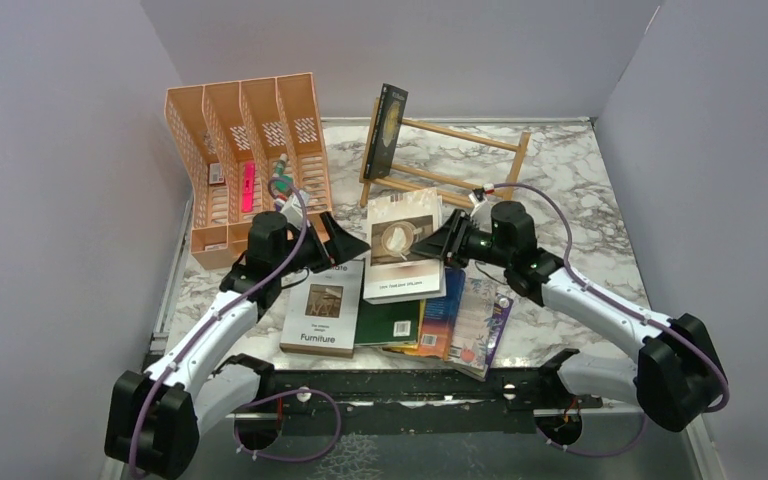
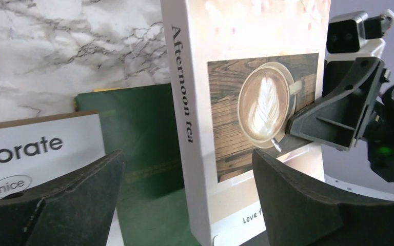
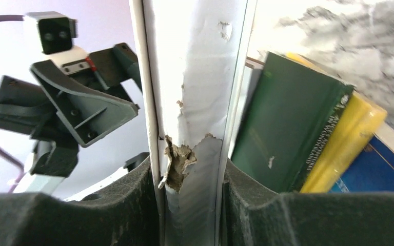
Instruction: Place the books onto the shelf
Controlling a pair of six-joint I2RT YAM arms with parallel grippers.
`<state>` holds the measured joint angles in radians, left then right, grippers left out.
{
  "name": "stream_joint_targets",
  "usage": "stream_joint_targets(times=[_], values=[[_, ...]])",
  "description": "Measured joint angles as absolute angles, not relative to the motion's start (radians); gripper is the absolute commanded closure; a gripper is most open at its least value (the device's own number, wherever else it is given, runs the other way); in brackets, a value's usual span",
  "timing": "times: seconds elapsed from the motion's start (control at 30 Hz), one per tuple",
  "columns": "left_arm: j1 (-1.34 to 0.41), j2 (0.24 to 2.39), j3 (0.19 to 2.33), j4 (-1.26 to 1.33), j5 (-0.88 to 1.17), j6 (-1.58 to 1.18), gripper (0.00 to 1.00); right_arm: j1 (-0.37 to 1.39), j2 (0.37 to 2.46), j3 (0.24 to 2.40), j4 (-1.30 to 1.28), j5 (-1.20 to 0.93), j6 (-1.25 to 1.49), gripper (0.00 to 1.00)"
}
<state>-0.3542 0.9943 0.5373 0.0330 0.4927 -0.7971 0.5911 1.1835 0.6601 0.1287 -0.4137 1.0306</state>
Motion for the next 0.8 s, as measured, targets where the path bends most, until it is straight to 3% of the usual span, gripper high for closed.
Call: stream_joint_targets(times=[0.07,0.4,0.6,0.8], values=[[-0.327,0.976,0.548,0.034,0.526,-0.805,0.01,0.558,1.184,0.660,0.185,-0.474,1.029,0.61],[-0.320,0.884,0.549,0.162,0.702,-0.857,0.02,0.528,1.195,0.712,0.377,-0.696,1.021,0.61],[-0.320,0.852,0.550,0.236,0.741,-0.898,0.11,0.528,1.229,0.720,0.523,-0.786,1.070,0.61],[-0.322,0.850,0.559,0.268,0.744,-0.980,0.27,0.528,1.269,0.728,0.617,-0.836,1.135,0.60]])
